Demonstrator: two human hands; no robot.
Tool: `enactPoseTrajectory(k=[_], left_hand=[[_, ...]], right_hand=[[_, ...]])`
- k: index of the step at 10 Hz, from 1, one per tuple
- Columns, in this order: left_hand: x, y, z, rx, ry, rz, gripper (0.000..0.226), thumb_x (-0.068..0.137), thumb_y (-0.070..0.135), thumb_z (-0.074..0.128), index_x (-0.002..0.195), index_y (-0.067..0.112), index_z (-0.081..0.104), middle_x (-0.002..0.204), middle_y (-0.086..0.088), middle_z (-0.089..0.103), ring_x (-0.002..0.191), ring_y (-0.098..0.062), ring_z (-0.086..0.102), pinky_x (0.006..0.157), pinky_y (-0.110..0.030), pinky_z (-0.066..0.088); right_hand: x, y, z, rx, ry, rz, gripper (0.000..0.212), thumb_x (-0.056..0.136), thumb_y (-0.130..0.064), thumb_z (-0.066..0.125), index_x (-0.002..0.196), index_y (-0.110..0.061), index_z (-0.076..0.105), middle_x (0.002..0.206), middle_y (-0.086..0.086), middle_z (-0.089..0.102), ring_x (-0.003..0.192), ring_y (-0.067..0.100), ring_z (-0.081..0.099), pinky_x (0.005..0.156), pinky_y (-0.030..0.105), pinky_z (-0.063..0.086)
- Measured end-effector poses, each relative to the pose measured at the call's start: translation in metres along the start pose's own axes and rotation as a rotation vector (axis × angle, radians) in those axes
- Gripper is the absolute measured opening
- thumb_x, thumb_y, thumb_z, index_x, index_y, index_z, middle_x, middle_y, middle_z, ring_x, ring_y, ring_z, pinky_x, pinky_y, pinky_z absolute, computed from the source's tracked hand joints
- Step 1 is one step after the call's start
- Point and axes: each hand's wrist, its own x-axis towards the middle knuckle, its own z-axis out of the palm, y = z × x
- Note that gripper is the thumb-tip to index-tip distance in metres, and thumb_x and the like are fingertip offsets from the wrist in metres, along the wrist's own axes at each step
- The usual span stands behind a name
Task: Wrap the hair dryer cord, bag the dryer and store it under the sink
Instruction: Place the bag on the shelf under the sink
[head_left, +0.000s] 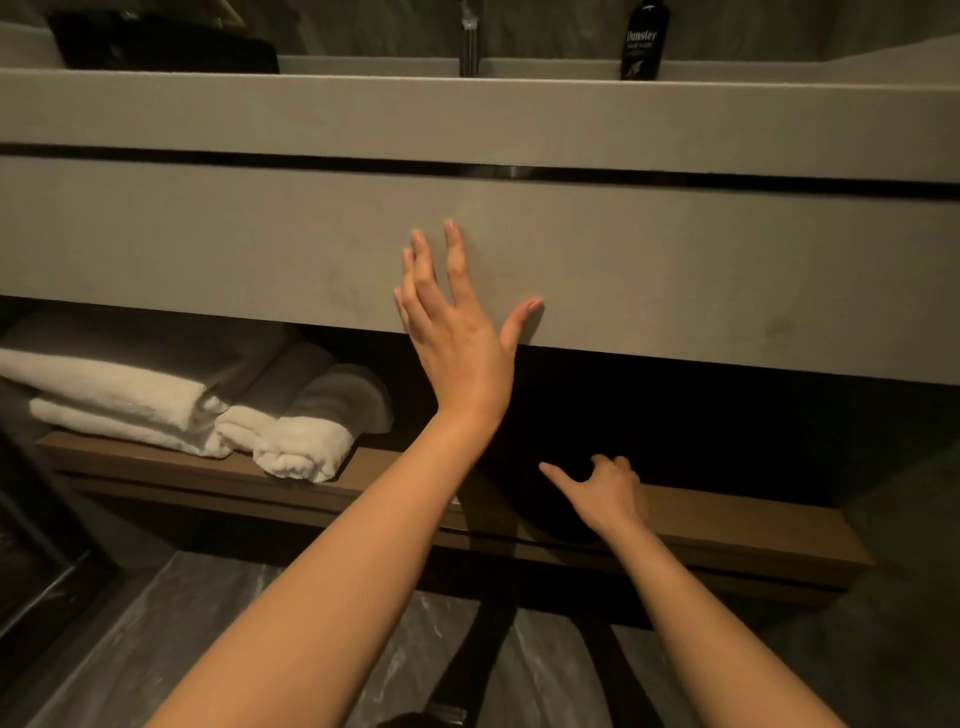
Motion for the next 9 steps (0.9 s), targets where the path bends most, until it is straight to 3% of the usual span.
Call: enactPoseTrajectory(k=[1,2,3,7,9], left_hand=[[0.000,0.000,0.000,0.003,0.002,-0.001,0.095,0.082,0.068,0.048,0.151,0.011,0.017,0.158,-0.023,0.017,0.146,-0.037,0.017,0.115,-0.054,0.024],[0.000,0.000,-0.001,0.001,-0.009,-0.003,0.095,0.082,0.068,0.048,0.152,0.011,0.015,0.158,-0.022,0.015,0.146,-0.037,0.015,0.116,-0.054,0.023],[0.000,0.001,-0.003,0.001,-0.013,-0.005,0.096,0.083,0.069,0.047,0.152,0.011,0.015,0.158,-0.023,0.015,0.146,-0.037,0.015,0.116,-0.054,0.022],[0.000,0.000,-0.001,0.002,0.005,0.010,0.095,0.082,0.066,0.050,0.151,0.010,0.018,0.158,-0.023,0.017,0.146,-0.037,0.016,0.116,-0.054,0.021],[0.001,0.001,-0.001,0.015,-0.006,0.011,0.095,0.082,0.066,0.051,0.152,0.010,0.016,0.158,-0.023,0.017,0.146,-0.036,0.016,0.117,-0.053,0.022]], right_hand=[[-0.007,0.011,-0.008,-0.041,-0.032,-0.051,0.101,0.068,-0.080,0.050,0.141,-0.012,0.037,0.144,0.013,0.040,0.128,0.032,0.042,0.098,0.041,0.044],[-0.021,0.027,-0.008,-0.025,-0.091,-0.189,0.095,0.071,-0.069,0.061,0.144,-0.015,0.031,0.145,0.009,0.036,0.130,0.027,0.041,0.097,0.036,0.044],[-0.029,0.038,0.000,-0.047,-0.025,-0.292,0.081,0.080,-0.057,0.060,0.143,-0.014,0.033,0.139,0.007,0.043,0.126,0.023,0.045,0.093,0.031,0.046],[0.006,0.016,0.019,-0.034,0.051,-0.147,0.059,0.084,-0.048,0.060,0.128,-0.011,0.046,0.124,0.013,0.053,0.115,0.029,0.050,0.088,0.036,0.047],[0.003,0.017,0.015,-0.127,0.102,-0.105,0.075,0.079,-0.060,0.060,0.134,-0.011,0.045,0.134,0.015,0.049,0.124,0.033,0.042,0.099,0.040,0.037]])
